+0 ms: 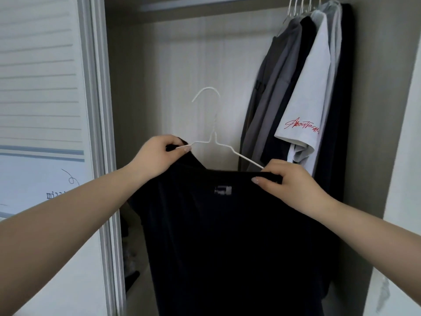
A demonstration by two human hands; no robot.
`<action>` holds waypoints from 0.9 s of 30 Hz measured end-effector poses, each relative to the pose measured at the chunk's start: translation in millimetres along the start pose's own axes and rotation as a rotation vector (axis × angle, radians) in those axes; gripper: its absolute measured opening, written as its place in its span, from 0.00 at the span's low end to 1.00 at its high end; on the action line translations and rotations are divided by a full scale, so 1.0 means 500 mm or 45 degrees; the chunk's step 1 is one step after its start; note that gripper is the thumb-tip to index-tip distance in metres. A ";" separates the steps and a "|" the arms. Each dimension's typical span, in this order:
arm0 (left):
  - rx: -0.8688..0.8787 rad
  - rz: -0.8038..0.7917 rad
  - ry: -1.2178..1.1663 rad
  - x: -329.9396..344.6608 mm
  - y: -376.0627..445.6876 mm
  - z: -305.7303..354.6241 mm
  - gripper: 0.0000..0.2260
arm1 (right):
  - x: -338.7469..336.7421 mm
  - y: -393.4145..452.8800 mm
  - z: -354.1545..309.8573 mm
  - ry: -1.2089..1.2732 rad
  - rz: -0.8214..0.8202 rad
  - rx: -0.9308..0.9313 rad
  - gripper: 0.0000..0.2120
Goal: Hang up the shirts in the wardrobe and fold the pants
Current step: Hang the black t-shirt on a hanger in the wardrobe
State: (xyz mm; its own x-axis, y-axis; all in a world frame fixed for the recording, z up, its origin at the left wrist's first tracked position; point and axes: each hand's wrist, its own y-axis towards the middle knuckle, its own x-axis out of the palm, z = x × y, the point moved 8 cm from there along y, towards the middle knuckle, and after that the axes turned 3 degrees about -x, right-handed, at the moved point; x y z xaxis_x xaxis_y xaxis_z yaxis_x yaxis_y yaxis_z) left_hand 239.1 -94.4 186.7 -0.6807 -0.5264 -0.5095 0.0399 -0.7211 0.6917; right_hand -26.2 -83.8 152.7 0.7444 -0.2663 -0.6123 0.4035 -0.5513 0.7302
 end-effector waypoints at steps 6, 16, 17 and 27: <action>-0.004 0.099 0.202 -0.039 0.007 -0.055 0.14 | -0.008 0.004 0.010 0.075 -0.011 -0.049 0.08; -0.185 -0.038 0.809 -0.074 0.005 -0.092 0.35 | -0.014 0.021 -0.004 -0.295 -0.202 -0.184 0.12; -0.179 -0.023 0.813 -0.075 0.004 -0.090 0.35 | -0.015 0.026 -0.006 -0.227 -0.201 -0.141 0.20; -0.302 -0.014 0.704 -0.104 0.032 -0.093 0.39 | 0.001 0.047 -0.029 0.768 -0.608 0.291 0.12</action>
State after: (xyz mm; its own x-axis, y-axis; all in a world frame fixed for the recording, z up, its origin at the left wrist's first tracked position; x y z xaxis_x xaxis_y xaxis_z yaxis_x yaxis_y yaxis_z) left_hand 309.5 -99.4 200.4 -0.2034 -0.6287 -0.7506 0.2408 -0.7752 0.5841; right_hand -8.5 -85.4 173.8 0.7043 0.4768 -0.5259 0.6808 -0.6635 0.3103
